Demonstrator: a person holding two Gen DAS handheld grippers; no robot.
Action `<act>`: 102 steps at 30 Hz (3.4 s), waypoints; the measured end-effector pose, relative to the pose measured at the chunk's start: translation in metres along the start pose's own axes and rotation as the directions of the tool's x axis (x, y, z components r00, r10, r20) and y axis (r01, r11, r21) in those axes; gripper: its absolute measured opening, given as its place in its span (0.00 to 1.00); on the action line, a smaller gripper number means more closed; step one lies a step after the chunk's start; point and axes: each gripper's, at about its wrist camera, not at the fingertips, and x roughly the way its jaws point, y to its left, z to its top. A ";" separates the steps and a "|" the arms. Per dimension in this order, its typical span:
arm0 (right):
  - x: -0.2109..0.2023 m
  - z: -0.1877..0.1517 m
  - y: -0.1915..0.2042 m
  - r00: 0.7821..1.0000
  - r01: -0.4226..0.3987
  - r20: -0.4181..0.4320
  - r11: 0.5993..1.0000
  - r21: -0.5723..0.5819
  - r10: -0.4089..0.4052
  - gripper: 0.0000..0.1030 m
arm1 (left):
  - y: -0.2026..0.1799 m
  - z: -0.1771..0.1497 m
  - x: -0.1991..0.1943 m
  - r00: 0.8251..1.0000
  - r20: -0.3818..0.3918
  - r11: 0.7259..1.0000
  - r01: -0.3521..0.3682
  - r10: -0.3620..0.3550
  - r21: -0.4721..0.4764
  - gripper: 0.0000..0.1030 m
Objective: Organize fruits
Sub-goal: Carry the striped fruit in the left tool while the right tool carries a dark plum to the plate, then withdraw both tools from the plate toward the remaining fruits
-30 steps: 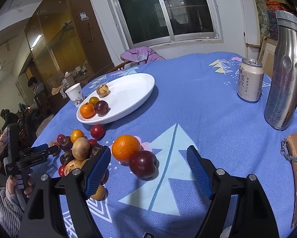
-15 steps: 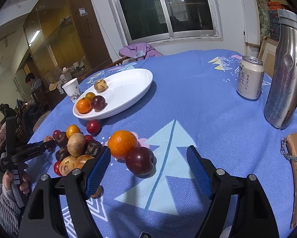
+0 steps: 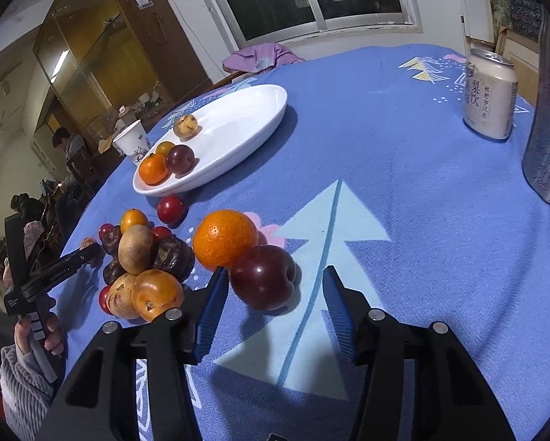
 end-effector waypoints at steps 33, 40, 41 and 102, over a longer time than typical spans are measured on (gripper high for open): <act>-0.037 0.099 0.051 0.986 0.002 0.167 0.991 -0.130 0.020 0.38 | -0.092 0.108 -0.037 0.991 0.082 0.991 0.102 -0.109 0.088 0.37; 0.041 0.125 0.057 0.995 -0.006 0.096 0.993 -0.120 0.018 0.38 | -0.139 0.108 0.037 0.984 -0.003 0.977 0.176 -0.177 0.119 0.37; 0.052 0.129 0.055 0.996 -0.005 0.084 0.994 -0.112 0.015 0.38 | -0.139 0.108 0.043 0.984 -0.007 0.977 0.179 -0.180 0.116 0.37; -0.036 0.020 -0.006 0.985 0.061 0.164 0.997 -0.041 -0.053 0.73 | 0.025 0.020 0.018 0.998 -0.056 0.987 -0.029 0.021 -0.157 0.67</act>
